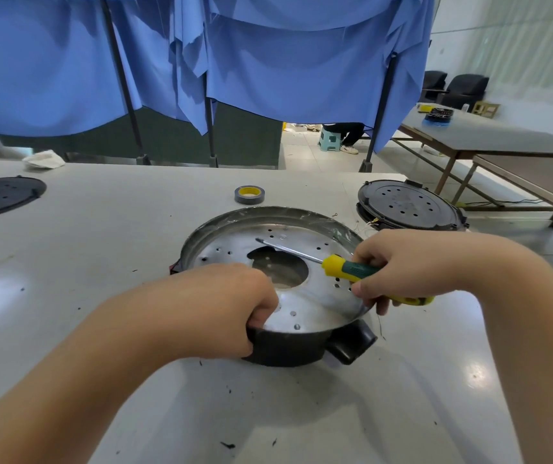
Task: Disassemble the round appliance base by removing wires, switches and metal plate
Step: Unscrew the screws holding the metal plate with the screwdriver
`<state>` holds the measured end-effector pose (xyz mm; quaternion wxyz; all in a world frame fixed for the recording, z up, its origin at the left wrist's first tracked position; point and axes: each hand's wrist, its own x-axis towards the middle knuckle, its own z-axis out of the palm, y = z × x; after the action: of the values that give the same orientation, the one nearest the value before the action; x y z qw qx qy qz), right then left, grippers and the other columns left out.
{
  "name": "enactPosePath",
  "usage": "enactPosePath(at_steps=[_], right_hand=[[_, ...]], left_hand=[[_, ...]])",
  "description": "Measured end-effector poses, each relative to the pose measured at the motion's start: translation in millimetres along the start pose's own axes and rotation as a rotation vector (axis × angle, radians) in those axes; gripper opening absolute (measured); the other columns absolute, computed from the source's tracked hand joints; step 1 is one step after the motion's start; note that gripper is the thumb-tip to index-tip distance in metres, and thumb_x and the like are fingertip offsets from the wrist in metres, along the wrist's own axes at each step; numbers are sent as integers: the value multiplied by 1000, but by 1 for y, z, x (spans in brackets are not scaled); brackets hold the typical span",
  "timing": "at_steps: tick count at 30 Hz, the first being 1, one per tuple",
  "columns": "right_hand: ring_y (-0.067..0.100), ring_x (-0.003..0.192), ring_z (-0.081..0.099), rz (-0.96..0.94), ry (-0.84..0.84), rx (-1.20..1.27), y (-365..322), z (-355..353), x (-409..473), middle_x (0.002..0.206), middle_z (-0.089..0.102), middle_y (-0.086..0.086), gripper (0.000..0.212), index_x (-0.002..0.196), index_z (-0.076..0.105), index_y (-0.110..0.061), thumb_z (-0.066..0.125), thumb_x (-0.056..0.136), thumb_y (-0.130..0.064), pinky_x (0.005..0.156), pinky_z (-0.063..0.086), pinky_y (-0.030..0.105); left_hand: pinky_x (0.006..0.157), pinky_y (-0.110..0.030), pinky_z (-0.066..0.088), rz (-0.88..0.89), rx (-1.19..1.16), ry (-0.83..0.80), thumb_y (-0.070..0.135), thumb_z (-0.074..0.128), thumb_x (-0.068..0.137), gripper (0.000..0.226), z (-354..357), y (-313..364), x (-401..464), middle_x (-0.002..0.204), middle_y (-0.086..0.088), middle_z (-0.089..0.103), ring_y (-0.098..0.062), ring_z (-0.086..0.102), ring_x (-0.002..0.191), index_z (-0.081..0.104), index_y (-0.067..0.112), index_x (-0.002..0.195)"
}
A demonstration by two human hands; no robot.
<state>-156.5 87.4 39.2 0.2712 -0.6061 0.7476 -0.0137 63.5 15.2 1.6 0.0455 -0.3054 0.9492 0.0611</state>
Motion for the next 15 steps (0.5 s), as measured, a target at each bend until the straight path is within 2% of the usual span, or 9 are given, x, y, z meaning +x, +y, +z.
enactPosePath(at_steps=[5,8,11,15], right_hand=[[8,68,72,-9,-79,86,-7,1,-4,73,74,-11,12,98,61,-13,58,94,-24,61,55,19],[12,69,73,-15,-117,148,-11,1,-6,76,75,-7,13,101,58,-10,56,96,-23,62,57,20],[16,73,73,-26,-173,192,-14,3,-8,81,76,-3,14,104,56,-10,55,96,-22,66,60,24],[18,78,74,-49,-210,213,-14,1,-9,89,76,-1,15,105,57,-11,56,96,-23,69,60,25]], left_hand=[[48,-23,38,-55,12,-66,15,64,71,21,3,-7,0,65,6,55,-8,48,53,47,22,62],[54,-24,44,-91,-4,-112,18,70,70,23,1,-11,0,67,7,59,-9,58,62,49,23,61],[47,-20,38,-141,-13,-160,24,80,68,28,-3,-15,-2,62,11,58,-5,52,54,52,24,62],[52,-21,39,-183,-20,-159,30,85,64,30,-5,-18,-3,65,11,59,-7,54,59,55,25,65]])
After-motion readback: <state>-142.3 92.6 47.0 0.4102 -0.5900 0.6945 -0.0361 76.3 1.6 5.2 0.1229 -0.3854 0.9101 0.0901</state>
